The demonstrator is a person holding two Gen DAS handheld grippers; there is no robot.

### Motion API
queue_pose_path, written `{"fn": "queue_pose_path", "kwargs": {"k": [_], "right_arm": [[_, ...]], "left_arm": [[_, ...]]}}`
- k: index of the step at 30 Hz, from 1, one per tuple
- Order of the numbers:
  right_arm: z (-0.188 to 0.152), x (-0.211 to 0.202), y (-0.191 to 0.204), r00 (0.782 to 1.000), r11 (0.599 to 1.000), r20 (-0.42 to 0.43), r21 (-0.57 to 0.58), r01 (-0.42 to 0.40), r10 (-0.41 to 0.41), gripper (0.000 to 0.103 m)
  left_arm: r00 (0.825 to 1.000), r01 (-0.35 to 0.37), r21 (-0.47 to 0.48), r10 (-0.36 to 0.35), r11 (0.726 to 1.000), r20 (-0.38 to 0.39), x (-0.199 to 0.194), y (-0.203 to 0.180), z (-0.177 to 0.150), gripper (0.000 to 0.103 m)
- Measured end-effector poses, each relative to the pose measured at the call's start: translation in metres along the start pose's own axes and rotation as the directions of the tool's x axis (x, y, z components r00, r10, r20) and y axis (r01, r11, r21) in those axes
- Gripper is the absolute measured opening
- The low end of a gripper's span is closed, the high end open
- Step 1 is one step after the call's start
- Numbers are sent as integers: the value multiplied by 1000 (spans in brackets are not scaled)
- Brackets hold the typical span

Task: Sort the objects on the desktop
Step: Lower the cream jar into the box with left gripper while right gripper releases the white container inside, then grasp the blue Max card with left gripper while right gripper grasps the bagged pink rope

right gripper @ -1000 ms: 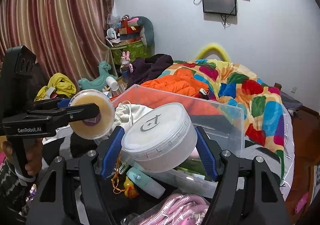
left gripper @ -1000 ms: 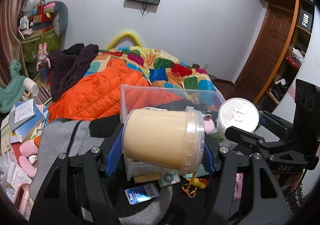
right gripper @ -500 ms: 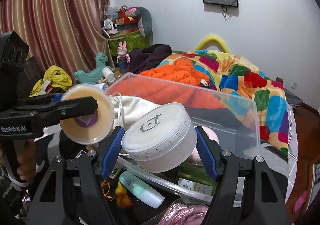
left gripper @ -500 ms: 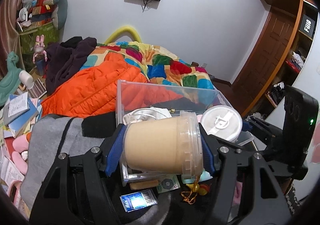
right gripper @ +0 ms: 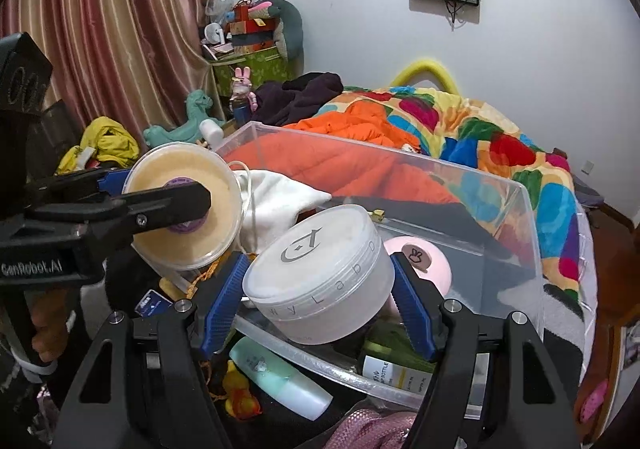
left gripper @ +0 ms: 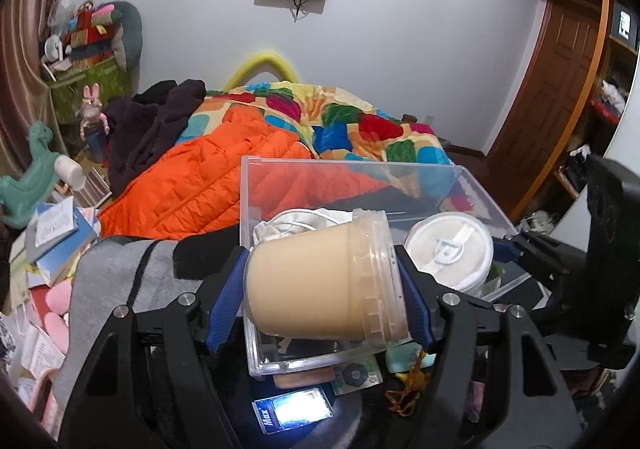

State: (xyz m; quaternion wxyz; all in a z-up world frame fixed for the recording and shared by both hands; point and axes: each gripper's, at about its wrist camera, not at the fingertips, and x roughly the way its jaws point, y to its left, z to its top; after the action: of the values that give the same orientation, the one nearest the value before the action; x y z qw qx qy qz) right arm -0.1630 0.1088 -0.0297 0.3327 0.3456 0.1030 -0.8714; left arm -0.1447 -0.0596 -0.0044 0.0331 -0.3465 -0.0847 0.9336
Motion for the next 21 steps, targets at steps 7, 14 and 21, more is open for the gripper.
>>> {"fn": "queue_pose_path", "kwargs": {"k": [7, 14, 21], "right_arm": [[1, -6, 2, 1000, 1000, 18, -1, 24, -24, 68], [2, -20, 8, 999, 999, 38, -18, 35, -34, 68], [-1, -39, 11, 995, 998, 73, -24, 64, -62, 79]], "left_arm": [[1000, -27, 65, 26, 997, 16, -4, -11, -3, 69], [998, -46, 95, 41, 994, 55, -19, -18, -1, 75], [997, -22, 66, 17, 998, 75, -40, -12, -1, 77]]}}
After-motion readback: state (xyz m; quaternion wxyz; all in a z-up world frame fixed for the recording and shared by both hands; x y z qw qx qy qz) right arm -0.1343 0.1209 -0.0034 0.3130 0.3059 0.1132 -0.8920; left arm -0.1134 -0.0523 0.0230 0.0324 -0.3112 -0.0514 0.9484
